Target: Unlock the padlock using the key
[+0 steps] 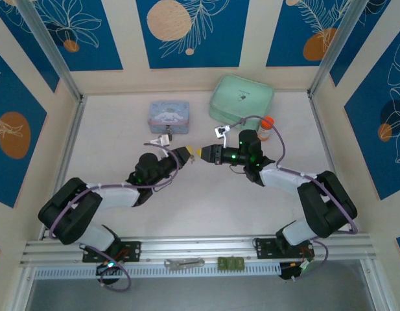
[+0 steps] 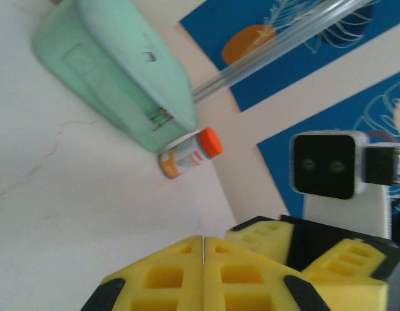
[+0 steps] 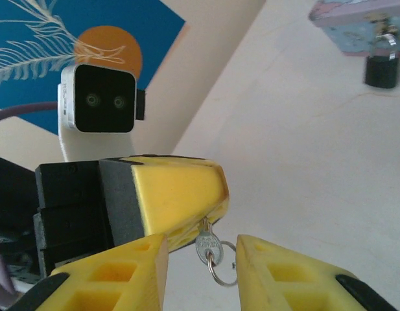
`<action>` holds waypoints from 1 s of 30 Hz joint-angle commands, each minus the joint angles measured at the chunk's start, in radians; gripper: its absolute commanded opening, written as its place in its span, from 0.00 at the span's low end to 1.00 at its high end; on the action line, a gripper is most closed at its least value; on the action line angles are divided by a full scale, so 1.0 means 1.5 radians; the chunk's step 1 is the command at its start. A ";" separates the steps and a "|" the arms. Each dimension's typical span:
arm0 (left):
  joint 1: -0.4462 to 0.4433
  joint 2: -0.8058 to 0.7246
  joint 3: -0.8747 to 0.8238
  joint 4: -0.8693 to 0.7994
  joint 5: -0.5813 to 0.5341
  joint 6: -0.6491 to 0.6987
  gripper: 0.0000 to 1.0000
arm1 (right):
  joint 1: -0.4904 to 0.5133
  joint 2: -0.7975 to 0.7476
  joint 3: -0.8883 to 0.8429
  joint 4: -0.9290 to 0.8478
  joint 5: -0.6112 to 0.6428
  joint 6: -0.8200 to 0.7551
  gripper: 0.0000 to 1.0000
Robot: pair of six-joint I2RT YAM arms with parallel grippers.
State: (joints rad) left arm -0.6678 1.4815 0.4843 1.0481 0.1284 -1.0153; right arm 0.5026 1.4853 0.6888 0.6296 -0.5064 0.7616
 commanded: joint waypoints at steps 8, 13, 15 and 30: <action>0.005 0.094 -0.001 0.226 0.039 -0.058 0.00 | -0.003 0.078 -0.027 0.185 -0.089 0.114 0.33; 0.005 0.093 -0.009 0.240 0.027 -0.063 0.00 | 0.000 0.103 -0.033 0.214 -0.091 0.134 0.29; 0.005 0.092 -0.009 0.240 0.028 -0.066 0.00 | 0.000 0.117 -0.035 0.234 -0.090 0.148 0.29; 0.003 0.094 -0.018 0.240 0.009 -0.083 0.00 | -0.004 0.152 -0.037 0.323 -0.078 0.216 0.00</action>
State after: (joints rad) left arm -0.6624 1.6226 0.4641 1.3403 0.1452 -1.1217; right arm 0.4973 1.6974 0.6430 1.0710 -0.6331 1.0618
